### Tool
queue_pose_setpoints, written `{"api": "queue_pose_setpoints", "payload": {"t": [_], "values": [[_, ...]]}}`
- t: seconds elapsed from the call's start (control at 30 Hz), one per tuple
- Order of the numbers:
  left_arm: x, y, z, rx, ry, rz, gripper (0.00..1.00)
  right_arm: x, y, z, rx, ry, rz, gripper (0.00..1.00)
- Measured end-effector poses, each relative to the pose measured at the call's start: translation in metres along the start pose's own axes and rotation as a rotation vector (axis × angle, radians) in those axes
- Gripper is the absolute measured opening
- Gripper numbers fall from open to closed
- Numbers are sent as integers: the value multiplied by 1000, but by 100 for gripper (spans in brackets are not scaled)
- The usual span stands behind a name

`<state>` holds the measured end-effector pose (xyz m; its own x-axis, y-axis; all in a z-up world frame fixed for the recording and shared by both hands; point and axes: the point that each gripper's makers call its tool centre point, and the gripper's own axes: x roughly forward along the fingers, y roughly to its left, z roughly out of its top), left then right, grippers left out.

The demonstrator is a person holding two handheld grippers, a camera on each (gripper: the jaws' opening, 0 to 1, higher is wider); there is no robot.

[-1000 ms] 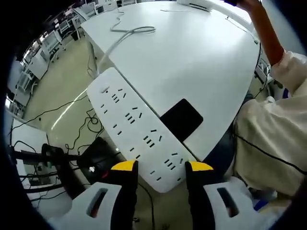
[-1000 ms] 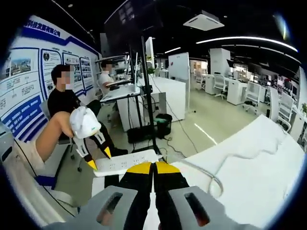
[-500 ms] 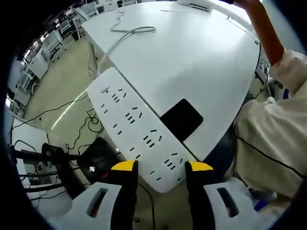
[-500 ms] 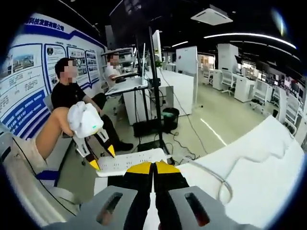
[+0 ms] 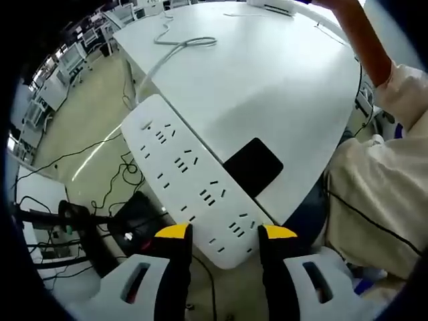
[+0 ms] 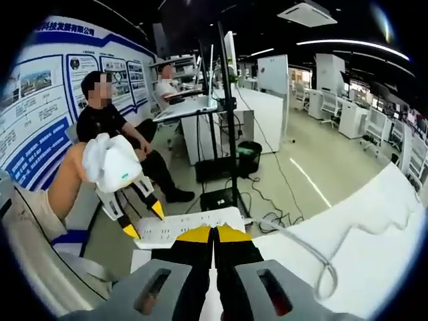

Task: Pick up the power strip scattered on the table, fix it on the side mounting bracket of the table, and press the switch

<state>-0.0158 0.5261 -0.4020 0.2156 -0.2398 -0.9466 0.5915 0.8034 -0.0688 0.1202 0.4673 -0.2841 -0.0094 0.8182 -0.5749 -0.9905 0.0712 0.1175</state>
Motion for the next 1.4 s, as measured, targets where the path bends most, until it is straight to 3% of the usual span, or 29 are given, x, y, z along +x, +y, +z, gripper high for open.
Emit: {"api": "queue_pose_setpoints", "payload": {"t": [0.4,0.8,1.4], "values": [[0,0,0,-3,-3,1,44,29,-2,9,-4,42,29,0],[0,0,0,0,2,1,44,60,-7,-1,6,110,60,0],[0,0,0,2,16,6,44,78,-6,-3,-18,171,95,0]]}}
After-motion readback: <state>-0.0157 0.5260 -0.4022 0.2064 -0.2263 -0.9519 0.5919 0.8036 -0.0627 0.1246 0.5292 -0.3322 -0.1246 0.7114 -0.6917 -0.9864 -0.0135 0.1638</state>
